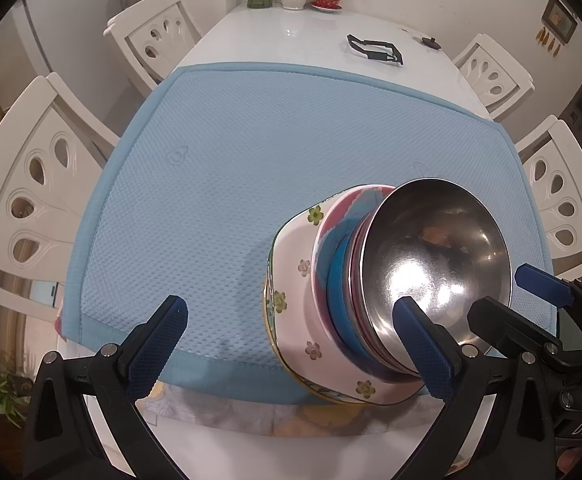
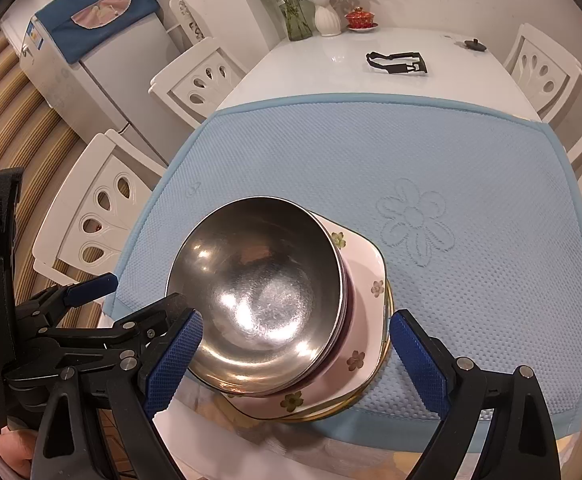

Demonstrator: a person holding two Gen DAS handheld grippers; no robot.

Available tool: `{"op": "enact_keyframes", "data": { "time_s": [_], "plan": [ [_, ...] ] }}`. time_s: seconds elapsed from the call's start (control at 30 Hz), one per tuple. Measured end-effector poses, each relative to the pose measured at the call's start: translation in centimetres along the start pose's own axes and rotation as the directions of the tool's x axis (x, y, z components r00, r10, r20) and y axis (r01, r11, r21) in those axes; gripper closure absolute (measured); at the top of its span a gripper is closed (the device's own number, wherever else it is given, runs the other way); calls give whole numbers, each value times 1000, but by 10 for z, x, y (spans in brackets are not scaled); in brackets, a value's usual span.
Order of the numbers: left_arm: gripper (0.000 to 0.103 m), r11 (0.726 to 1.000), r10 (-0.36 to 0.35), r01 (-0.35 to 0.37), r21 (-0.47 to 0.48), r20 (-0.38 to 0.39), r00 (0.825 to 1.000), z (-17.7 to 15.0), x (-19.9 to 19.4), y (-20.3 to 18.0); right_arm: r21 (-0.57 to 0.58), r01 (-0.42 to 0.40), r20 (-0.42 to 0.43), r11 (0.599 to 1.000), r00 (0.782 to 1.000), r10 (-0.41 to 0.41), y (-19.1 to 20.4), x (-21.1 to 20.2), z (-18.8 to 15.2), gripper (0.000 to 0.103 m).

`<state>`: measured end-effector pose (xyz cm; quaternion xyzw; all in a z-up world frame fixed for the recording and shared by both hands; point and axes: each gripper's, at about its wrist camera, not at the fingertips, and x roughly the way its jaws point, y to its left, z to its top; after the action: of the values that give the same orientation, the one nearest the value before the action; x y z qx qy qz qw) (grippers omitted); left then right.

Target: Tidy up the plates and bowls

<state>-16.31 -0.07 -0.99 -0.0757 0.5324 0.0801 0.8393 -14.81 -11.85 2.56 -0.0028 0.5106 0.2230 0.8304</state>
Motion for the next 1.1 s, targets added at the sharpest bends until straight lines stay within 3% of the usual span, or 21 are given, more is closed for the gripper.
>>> {"op": "enact_keyframes", "data": {
  "time_s": [1.1],
  "plan": [
    [1, 1000, 21, -21, -9, -12, 1000, 1, 3, 2, 6, -13, -21, 1000, 1000, 13, -1, 6, -1, 10]
  ]
}}
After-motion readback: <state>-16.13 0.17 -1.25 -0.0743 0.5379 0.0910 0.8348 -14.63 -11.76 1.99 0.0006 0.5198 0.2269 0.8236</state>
